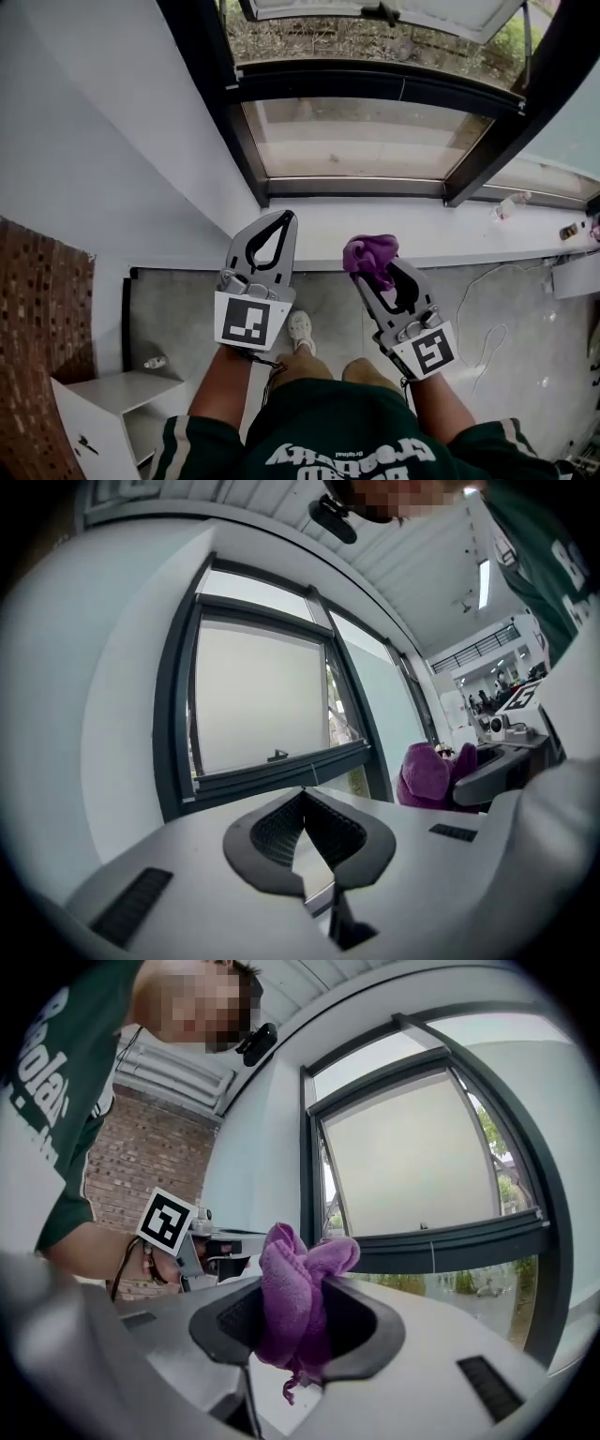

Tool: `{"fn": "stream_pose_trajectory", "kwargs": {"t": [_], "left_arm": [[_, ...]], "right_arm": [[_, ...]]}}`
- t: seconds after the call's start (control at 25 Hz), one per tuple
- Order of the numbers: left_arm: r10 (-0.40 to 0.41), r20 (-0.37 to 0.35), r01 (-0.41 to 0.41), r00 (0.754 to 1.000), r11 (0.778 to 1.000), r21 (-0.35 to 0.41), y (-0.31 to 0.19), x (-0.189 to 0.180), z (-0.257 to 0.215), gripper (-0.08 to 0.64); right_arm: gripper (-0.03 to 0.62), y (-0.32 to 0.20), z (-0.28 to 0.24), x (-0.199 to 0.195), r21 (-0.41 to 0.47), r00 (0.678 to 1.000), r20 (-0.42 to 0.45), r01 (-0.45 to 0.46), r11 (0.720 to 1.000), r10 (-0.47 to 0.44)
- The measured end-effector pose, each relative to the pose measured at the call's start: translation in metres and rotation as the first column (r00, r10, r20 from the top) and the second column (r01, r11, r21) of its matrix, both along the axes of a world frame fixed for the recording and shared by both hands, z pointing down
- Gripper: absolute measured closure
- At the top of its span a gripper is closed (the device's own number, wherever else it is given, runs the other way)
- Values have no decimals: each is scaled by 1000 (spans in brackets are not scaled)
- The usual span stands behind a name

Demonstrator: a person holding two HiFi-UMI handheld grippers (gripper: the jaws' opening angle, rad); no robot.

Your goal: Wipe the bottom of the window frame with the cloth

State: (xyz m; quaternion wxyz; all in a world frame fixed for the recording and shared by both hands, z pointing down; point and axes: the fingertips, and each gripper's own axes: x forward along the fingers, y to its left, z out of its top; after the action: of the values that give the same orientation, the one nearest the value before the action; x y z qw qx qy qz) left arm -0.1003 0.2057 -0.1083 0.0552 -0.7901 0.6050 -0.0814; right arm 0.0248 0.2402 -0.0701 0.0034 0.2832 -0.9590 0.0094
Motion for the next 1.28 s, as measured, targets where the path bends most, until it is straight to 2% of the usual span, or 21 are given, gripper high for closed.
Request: {"fn": "stream_pose_trajectory", "kwargs": {"t": [0.12,0.28,0.36,0.44,0.56,0.64,0.72,0.8,0.92,1.04,1.12,1.28], "left_arm": [[-5,-28,4,1000,1000,-26,-33,-48,17,549],[1,-22,-3,1000,997,-81,-68,-85,53,550],[2,-19,-4,1000,994,-111,-82,-94,74,549],[-6,-30,2,1000,992,-129,-94,-100,94,550],[-21,-65,13,998,993,-120,-110,-103,115,549],[-27,-67,19,997,994,-112,-120,-101,133,549],[-53,-59,46,997,992,-122,-129,-98,161,549],[-121,-51,113,991,983,-142,-134,-99,193,549],[-211,-76,198,975,969,-150,-143,-101,241,549],[-248,-83,232,965,958,-168,-156,-108,295,549],[-273,-74,257,959,950,-176,-168,-120,332,549],[-270,-66,251,961,945,-210,-190,-140,403,549]], "right_arm": [[423,-35,16,-49,-22,1000,-6,-9,1000,9],[424,-70,42,-92,-70,1000,-23,-14,997,12],[425,-84,56,-105,-92,1000,-20,-6,996,4],[423,-96,67,-116,-78,1000,-15,23,997,-24],[423,-115,90,-129,-51,997,-37,72,996,-74],[426,-126,112,-135,-66,993,-29,115,991,-117],[428,-135,142,-139,-101,987,-19,158,982,-160],[428,-144,180,-141,-147,979,-16,198,969,-202],[428,-162,236,-141,-229,973,16,229,946,-232],[428,-181,288,-147,-313,969,55,246,917,-241],[428,-192,325,-158,-342,964,49,262,903,-261],[428,-214,395,-190,-346,968,-30,225,911,-250]]}}
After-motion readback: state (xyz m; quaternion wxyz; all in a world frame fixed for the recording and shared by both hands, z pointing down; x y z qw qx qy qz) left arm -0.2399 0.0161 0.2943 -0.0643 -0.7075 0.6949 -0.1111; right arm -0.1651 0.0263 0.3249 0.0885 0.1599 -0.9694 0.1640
